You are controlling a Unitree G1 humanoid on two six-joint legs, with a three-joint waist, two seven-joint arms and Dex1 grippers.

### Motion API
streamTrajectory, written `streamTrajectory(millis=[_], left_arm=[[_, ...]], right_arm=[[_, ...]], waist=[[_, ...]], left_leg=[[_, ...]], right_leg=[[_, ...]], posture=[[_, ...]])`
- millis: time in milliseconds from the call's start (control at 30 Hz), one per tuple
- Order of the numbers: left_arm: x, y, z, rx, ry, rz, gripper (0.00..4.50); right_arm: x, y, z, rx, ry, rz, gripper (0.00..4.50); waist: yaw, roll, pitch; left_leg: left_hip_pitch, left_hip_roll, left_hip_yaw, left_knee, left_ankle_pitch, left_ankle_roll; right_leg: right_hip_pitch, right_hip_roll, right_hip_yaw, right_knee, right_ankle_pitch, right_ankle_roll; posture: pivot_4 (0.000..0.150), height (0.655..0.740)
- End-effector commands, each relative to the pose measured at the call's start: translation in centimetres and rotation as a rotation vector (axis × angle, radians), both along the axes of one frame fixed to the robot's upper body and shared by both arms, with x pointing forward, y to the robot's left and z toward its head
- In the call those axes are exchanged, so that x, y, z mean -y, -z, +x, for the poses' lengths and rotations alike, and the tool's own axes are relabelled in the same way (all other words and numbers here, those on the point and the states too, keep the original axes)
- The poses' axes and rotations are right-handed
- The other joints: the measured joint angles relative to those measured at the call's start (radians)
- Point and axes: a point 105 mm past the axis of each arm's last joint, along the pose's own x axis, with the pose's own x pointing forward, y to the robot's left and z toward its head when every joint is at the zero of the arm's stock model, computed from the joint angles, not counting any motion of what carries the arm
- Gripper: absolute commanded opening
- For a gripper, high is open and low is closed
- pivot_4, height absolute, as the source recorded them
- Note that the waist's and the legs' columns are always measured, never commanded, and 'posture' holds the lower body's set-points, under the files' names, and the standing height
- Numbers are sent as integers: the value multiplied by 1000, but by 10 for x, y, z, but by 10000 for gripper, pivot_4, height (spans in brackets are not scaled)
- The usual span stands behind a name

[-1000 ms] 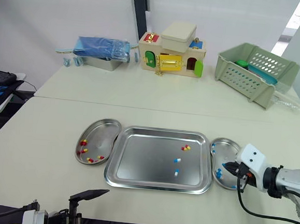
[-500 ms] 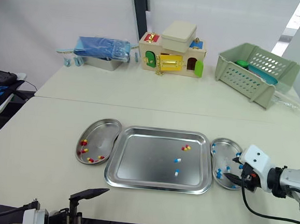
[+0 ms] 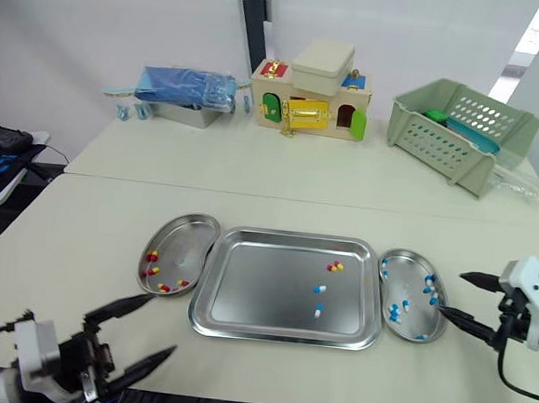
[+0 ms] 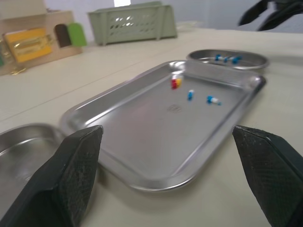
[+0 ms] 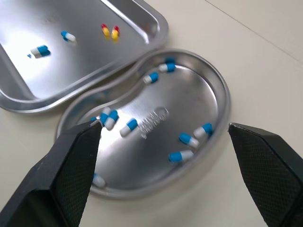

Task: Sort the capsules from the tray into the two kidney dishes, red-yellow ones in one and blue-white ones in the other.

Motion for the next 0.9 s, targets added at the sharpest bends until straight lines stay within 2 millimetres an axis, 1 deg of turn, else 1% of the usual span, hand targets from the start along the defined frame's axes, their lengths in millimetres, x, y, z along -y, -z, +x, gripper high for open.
streamTrajectory(millis=[33,133,200,300,367,567,733,767,800,867,900], left_arm=[[-49,-24,12,22,-196,61,45000],[-92,-25,14,-35,-326,150,45000],[-110,-28,17,-46,-381,171,45000],[-126,-28,19,-73,-415,211,45000],[-129,-30,21,-70,-416,220,45000],[-127,-25,24,-84,-404,220,45000],[-117,-21,23,-97,-356,227,45000],[-112,-20,22,-99,-330,232,45000],[-103,-17,19,-102,-285,236,45000],[-73,-9,10,-105,-167,212,45000],[-64,-7,8,-106,-134,203,45000]], right_arm=[[16,-1,-3,15,10,-32,44745],[20,6,0,19,24,-30,44745],[21,8,2,28,29,-28,44745],[23,11,4,31,31,-33,44745],[25,12,5,33,35,-41,44745],[27,11,6,42,39,-48,44745],[27,11,4,44,41,-51,44745],[27,11,4,45,41,-50,44745],[27,10,4,47,38,-48,44745],[20,3,5,57,9,-34,44745],[17,0,6,61,-3,-29,44745]], waist=[[-1,0,0],[-7,1,0],[-15,1,0],[-18,2,1],[-18,2,1],[-18,2,1],[-20,2,1],[-19,2,1],[-20,2,1],[-21,2,1],[-21,2,1]], left_leg=[[0,0,0,0,0,0],[0,0,2,0,0,0],[0,0,2,-1,0,0],[0,0,2,-1,0,0],[0,0,2,-1,0,0],[0,0,2,-1,0,0],[0,0,2,-1,0,0],[0,0,2,-1,0,0],[0,0,2,-1,0,0],[0,0,3,-1,0,0],[0,0,4,-1,0,0]], right_leg=[[0,0,0,0,0,0],[0,0,2,0,0,0],[-1,0,2,0,0,0],[-1,0,2,0,0,0],[-1,0,2,0,0,0],[-1,0,2,0,0,0],[-1,0,2,0,0,0],[-1,0,2,0,0,0],[-1,0,2,0,0,0],[-1,0,2,0,0,0],[-1,-1,3,0,0,0]], posture=[[1500,7400],[1500,7400],[1500,7400],[1500,7400],[1500,7400],[1500,7400],[1500,7400],[1500,7400],[1500,7400],[1500,7400],[1500,7400]])
